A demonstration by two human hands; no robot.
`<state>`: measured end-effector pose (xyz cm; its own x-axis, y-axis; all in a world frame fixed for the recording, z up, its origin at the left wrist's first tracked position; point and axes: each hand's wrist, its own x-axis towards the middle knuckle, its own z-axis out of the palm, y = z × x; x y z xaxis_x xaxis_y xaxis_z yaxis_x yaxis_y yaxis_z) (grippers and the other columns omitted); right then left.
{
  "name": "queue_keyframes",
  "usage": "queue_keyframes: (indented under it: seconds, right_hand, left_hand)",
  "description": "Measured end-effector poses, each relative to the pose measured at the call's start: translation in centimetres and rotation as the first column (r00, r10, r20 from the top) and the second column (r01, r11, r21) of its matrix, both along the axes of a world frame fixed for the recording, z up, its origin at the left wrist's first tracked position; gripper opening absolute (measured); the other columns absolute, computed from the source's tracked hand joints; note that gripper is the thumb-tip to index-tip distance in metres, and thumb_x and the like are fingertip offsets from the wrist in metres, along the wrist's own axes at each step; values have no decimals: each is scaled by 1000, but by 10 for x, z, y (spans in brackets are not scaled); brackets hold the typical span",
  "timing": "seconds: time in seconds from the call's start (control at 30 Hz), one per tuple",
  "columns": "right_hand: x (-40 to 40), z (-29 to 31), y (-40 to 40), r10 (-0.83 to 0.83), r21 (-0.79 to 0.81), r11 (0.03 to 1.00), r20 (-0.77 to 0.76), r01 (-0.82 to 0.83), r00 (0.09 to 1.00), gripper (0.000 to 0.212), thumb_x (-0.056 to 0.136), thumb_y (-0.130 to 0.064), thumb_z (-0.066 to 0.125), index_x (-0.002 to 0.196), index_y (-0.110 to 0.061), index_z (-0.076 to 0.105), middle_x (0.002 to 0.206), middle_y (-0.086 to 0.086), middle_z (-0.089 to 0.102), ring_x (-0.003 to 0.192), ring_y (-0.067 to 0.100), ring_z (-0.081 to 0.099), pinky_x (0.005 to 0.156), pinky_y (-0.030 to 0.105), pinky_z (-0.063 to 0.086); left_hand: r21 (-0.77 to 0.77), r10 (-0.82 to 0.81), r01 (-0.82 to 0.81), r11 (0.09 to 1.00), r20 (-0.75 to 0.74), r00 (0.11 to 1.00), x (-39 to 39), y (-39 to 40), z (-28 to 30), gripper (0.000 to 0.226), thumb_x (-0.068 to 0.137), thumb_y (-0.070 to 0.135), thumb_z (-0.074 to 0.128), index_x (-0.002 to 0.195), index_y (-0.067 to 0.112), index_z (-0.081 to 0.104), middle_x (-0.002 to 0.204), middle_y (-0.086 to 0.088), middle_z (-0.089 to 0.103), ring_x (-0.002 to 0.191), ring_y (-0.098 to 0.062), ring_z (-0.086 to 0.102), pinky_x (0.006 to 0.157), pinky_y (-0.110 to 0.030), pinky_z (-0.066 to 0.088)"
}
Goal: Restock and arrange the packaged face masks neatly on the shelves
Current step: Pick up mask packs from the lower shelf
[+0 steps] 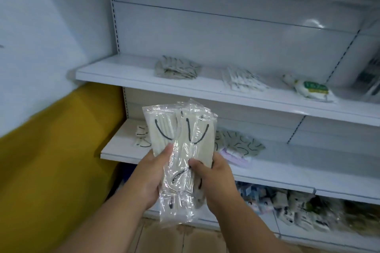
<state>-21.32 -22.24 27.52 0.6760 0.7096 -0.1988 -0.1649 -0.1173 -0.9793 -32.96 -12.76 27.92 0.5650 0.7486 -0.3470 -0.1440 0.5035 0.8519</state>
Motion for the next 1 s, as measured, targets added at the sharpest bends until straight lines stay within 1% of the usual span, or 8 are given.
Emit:
queue_keyframes:
  seconds: [0.07,0.13,0.23,0.33,0.47,0.6,0.87,1.0]
  right_hand:
    - [2,9,13,-122,20,992,-31,122,992,11,89,-11,71,98,-16,68,88,9,76,89,33,73,79,49,61]
    - [1,18,30,-192,47,979,-110,198,975,4,89,-13,70,93,-13,69,91,19,73,94,44,69,82,60,57]
    - [-7,29,60,-161,112,977,-162,180,974,12,92,-12,68,102,-4,68,81,13,74,77,34,72,71,41,59]
    - [-17,37,94,-116,151,978,-173,143,978,17,87,-9,74,103,-9,69,87,6,78,81,22,75,68,32,57]
    - [-14,46,138,-254,136,951,-176,279,951,11,89,-7,72,99,-9,68,81,3,77,76,19,74,68,30,55]
    - [7,56,174,-359,124,915,-188,384,914,8,95,-9,65,89,-6,61,64,3,65,55,16,60,52,25,50]
    - [76,77,260,-221,178,961,22,214,975,16,90,-9,70,101,-18,64,83,0,76,78,17,74,65,27,56]
    - [126,98,309,-224,157,965,86,209,971,7,93,-4,61,99,-6,62,67,4,66,51,9,64,45,20,48]
  left_hand:
    - [-121,-8,17,992,68,998,2,15,13,37,98,43,58,121,15,69,112,-20,73,103,-42,70,98,-61,50]
    - [-66,30,-25,997,73,997,4,34,21,26,98,27,60,118,12,69,106,-21,74,98,-42,71,92,-62,53]
    - [154,90,-88,984,-4,996,4,65,27,18,91,7,69,105,17,66,89,-12,77,83,-35,74,78,-59,59]
    - [267,120,-100,958,-59,991,0,98,29,29,83,17,80,106,27,67,94,-3,78,87,-30,75,80,-59,59]
    - [257,94,-82,963,-35,995,-3,138,44,41,80,40,81,117,34,63,110,2,74,102,-27,71,90,-56,56]
    - [149,104,-110,983,48,993,15,176,49,16,97,17,62,111,25,66,97,-5,77,90,-29,74,84,-56,58]
    - [381,291,-261,887,-22,956,91,261,60,28,86,8,76,104,27,66,87,5,77,76,-19,76,70,-47,62]
    - [407,315,-275,871,-35,948,128,302,86,11,90,13,69,97,22,68,80,5,76,74,-15,74,66,-36,60]
